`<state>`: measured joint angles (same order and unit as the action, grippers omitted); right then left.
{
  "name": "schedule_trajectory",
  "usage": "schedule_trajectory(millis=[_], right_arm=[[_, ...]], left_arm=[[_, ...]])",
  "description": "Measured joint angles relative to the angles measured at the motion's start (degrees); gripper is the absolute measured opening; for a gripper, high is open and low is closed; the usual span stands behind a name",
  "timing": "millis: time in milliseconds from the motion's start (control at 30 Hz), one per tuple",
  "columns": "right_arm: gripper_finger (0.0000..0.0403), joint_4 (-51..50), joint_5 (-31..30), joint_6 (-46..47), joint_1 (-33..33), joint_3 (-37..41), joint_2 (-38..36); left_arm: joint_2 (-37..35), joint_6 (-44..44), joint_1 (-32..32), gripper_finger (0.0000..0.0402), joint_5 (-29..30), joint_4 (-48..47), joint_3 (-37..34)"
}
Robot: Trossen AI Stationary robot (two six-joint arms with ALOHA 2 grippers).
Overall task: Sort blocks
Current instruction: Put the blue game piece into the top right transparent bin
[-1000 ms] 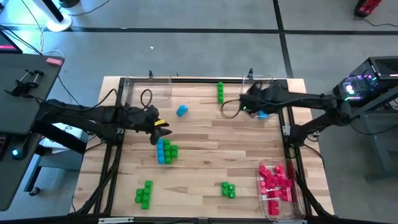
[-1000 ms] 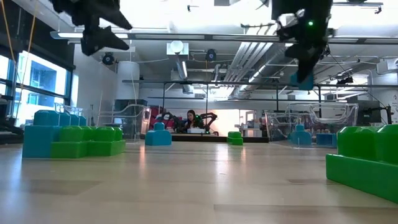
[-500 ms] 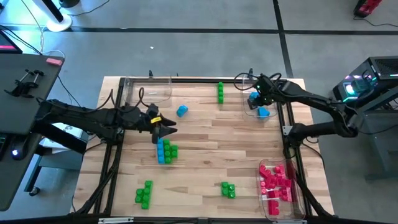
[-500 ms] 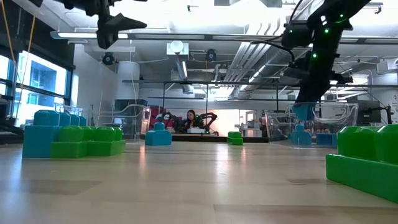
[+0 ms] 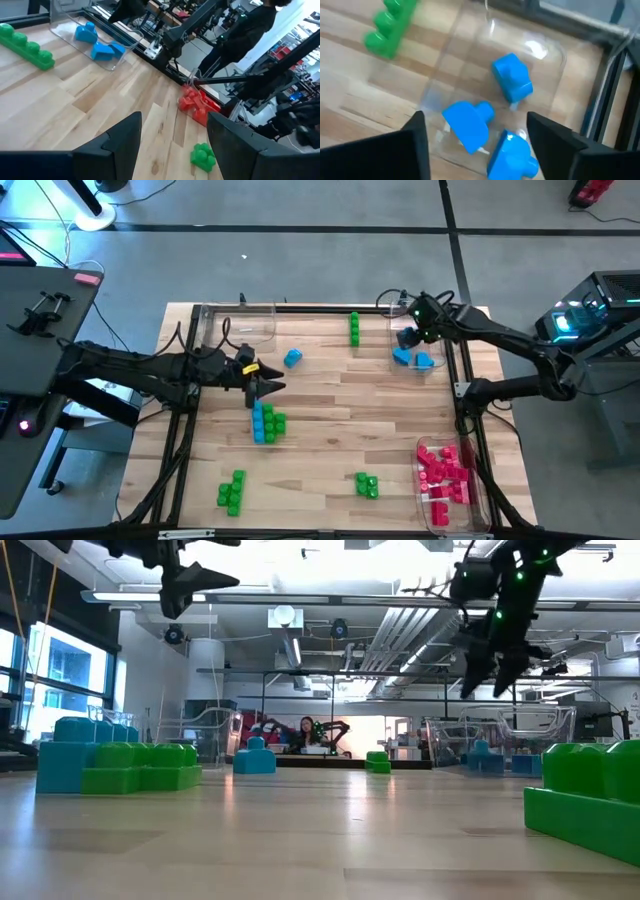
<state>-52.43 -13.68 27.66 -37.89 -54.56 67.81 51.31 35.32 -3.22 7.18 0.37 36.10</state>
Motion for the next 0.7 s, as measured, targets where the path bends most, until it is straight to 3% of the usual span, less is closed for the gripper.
schedule_trajectory(millis=[133,267,500,700], right_arm=[[0.0236,0.4,0.2,-1.8,0.0,-5.5,0.0],[0.0238,3.3,3.7,-1.2,0.1,-10.6,0.0],[0.0238,8.5,6.8,3.4,3.5,-11.2,0.0],[0.0238,7.8,6.9,7.1,7.9,-7.8,0.0]], left_arm=[[0.5,-2.5,1.8,0.0211,0.0,-1.9,1.0],[5.2,-6.2,5.2,0.0211,0.0,-13.9,8.9],[24.5,-7.0,13.4,0.0211,6.2,-40.2,23.4],[40.1,-12.7,17.9,0.0211,7.1,-44.2,30.7]])
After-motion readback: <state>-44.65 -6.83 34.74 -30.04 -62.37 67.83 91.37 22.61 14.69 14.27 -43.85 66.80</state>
